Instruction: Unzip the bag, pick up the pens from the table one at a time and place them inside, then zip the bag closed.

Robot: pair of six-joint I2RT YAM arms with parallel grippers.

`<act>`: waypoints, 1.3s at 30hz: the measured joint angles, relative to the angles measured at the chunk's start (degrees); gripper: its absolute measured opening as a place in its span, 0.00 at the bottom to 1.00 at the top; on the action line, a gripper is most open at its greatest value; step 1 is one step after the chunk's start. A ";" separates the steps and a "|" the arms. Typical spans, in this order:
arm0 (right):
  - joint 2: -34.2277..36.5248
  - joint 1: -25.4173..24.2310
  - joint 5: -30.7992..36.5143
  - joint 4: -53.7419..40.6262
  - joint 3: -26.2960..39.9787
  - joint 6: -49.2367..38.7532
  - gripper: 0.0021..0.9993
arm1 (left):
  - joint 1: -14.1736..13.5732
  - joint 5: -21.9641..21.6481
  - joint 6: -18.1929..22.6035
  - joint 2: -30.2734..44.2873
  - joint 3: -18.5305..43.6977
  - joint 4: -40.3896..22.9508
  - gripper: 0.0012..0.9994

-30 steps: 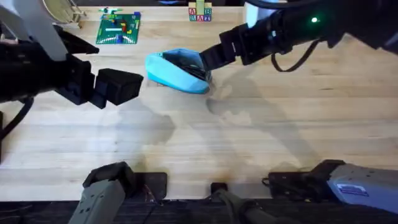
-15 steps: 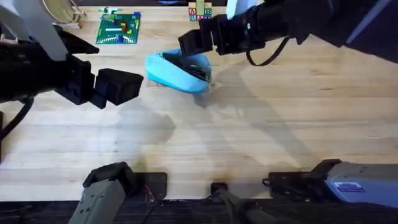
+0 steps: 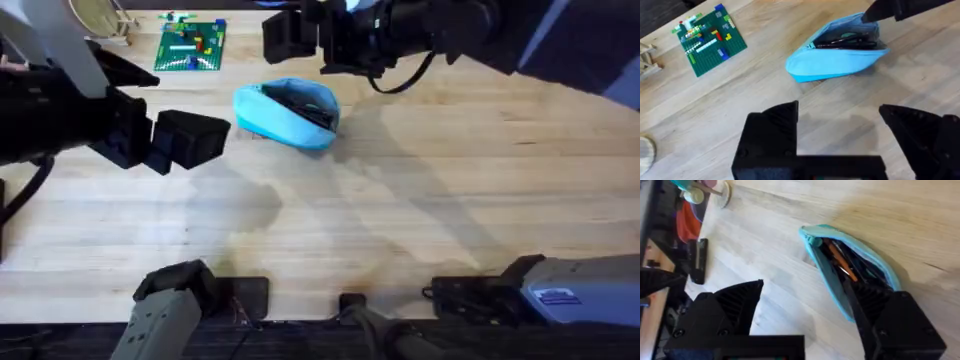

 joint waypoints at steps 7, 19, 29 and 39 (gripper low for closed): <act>2.38 1.02 -0.74 5.02 0.07 5.30 1.00 | 0.00 0.00 0.00 -0.02 0.00 0.00 1.00; 8.21 1.31 -0.96 10.97 0.20 14.37 1.00 | 0.00 -0.26 0.02 -0.02 0.00 0.00 1.00; 11.65 1.85 -0.96 14.13 0.20 20.54 1.00 | 0.00 -0.31 0.00 -0.02 0.00 0.00 1.00; 14.12 3.19 -0.96 17.29 0.22 24.23 1.00 | 0.00 -0.44 0.00 -0.01 0.00 0.00 1.00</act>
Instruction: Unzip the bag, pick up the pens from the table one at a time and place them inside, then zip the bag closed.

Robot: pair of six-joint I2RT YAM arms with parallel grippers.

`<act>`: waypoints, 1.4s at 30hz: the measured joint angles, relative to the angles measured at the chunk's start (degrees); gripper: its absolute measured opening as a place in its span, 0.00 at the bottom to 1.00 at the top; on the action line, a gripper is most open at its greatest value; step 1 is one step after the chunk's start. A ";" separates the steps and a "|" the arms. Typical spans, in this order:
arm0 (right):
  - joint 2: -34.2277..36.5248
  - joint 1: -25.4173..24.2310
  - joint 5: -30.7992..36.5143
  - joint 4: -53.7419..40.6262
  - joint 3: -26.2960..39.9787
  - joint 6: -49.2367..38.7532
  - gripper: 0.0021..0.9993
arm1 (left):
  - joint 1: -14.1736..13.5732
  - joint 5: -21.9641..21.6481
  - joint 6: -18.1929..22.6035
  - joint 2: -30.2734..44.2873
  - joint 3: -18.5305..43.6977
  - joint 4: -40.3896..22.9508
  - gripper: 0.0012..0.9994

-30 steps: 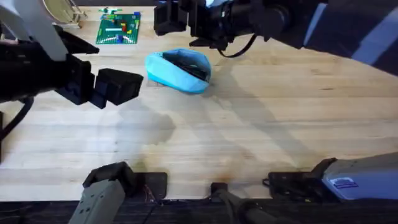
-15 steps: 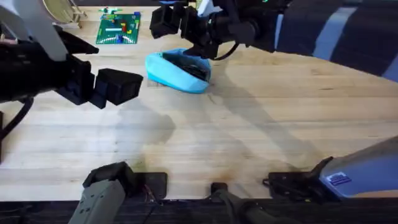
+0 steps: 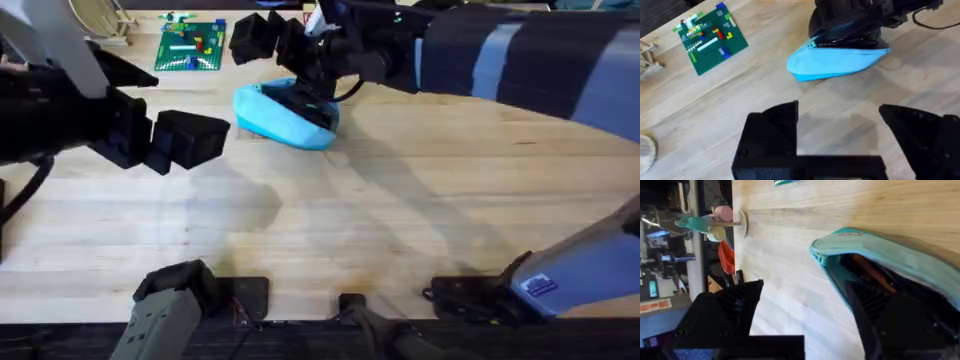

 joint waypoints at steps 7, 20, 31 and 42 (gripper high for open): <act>4.08 0.07 0.02 1.88 0.09 2.48 1.00 | 0.00 0.00 0.00 0.00 0.00 -0.20 1.00; 6.10 2.13 0.32 7.70 0.11 3.55 1.00 | 0.00 0.00 0.00 -0.01 0.00 -0.22 1.00; 7.53 2.56 1.81 9.67 0.11 3.76 1.00 | 0.00 0.00 0.00 0.01 0.00 -0.20 1.00; 7.53 2.61 3.71 10.33 0.11 4.94 1.00 | 0.00 0.00 0.00 0.00 0.00 -0.21 1.00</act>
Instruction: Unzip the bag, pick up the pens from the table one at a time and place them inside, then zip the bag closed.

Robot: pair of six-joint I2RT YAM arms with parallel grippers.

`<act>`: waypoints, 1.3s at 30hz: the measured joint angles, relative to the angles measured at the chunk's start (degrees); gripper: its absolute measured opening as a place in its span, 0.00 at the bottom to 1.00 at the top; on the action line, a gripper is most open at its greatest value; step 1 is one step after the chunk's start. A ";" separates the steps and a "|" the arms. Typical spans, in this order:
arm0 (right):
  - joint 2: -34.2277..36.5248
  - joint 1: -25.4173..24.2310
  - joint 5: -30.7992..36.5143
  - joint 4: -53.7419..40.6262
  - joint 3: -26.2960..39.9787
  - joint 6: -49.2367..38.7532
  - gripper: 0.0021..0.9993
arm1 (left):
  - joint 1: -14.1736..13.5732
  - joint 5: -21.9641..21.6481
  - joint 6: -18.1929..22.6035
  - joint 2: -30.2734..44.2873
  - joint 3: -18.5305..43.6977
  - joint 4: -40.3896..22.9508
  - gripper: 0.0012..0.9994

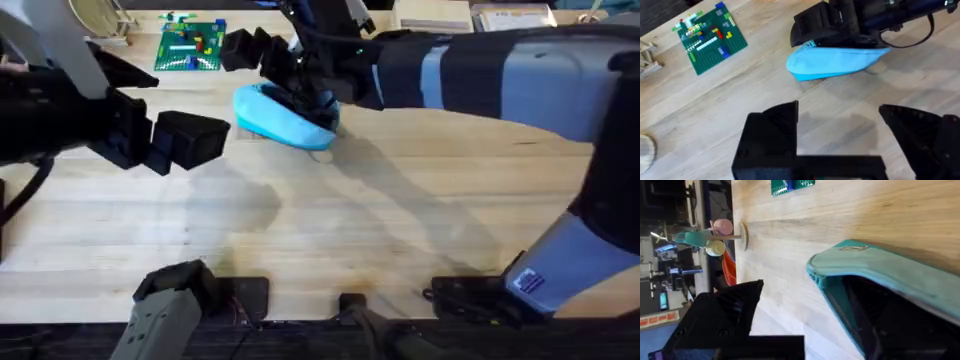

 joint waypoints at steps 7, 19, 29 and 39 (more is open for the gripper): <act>0.00 1.30 0.73 1.46 0.00 0.33 1.00 | 0.00 0.00 0.02 0.01 0.00 0.01 1.00; 0.02 1.46 0.88 2.29 0.02 1.69 1.00 | 0.00 0.00 0.00 0.01 0.00 -0.01 1.00; 0.02 0.76 -3.09 5.72 0.02 2.01 1.00 | 0.00 0.00 0.00 -0.01 0.00 -0.01 1.00; -0.09 -1.43 -6.70 5.91 0.02 0.42 1.00 | 0.00 0.00 0.00 -0.01 0.00 -0.01 1.00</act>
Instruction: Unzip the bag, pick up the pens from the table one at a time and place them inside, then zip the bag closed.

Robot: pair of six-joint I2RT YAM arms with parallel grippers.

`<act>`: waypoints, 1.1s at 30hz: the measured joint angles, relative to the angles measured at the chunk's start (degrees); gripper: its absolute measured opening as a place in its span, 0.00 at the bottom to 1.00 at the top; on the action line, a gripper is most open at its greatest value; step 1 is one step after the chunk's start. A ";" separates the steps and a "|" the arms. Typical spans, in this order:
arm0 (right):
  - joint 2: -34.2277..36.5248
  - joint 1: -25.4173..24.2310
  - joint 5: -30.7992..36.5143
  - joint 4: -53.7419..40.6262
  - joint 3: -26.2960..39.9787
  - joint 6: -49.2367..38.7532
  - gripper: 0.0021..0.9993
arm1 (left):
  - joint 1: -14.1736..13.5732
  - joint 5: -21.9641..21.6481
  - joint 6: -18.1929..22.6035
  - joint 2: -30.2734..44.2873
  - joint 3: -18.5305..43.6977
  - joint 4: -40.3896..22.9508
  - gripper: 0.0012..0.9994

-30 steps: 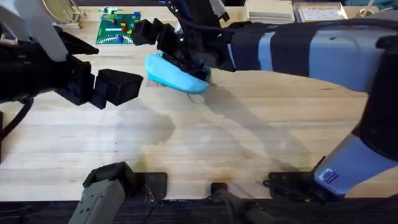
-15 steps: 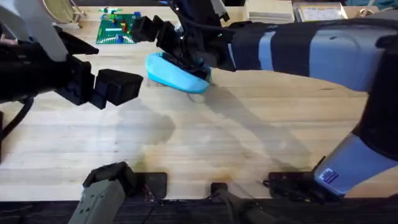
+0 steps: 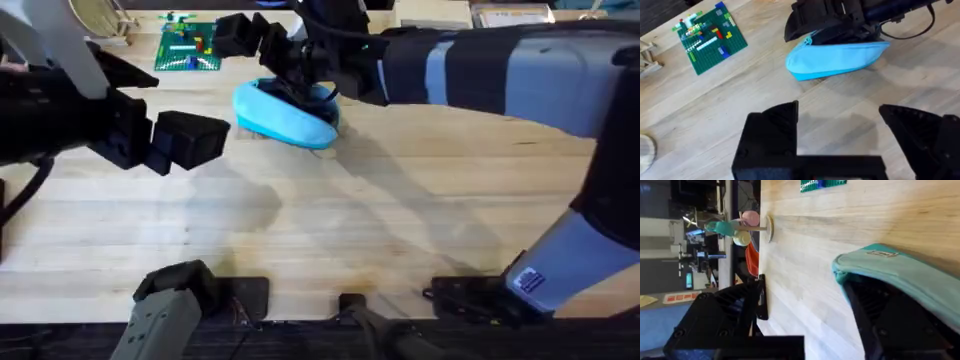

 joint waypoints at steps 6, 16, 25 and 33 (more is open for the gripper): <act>-3.08 -0.02 -0.04 0.91 0.00 -2.63 1.00 | 0.00 0.00 0.00 0.00 0.00 0.02 1.00; -7.06 -0.02 -0.02 1.86 0.28 -6.68 1.00 | 0.00 0.00 0.00 0.01 0.00 0.00 1.00; -8.08 -0.48 -0.02 -0.87 0.28 -9.37 1.00 | 0.00 0.00 0.00 0.00 0.00 0.00 1.00; -10.72 -1.77 0.00 -8.56 0.28 -10.89 1.00 | 0.00 0.00 0.00 0.01 0.00 0.00 1.00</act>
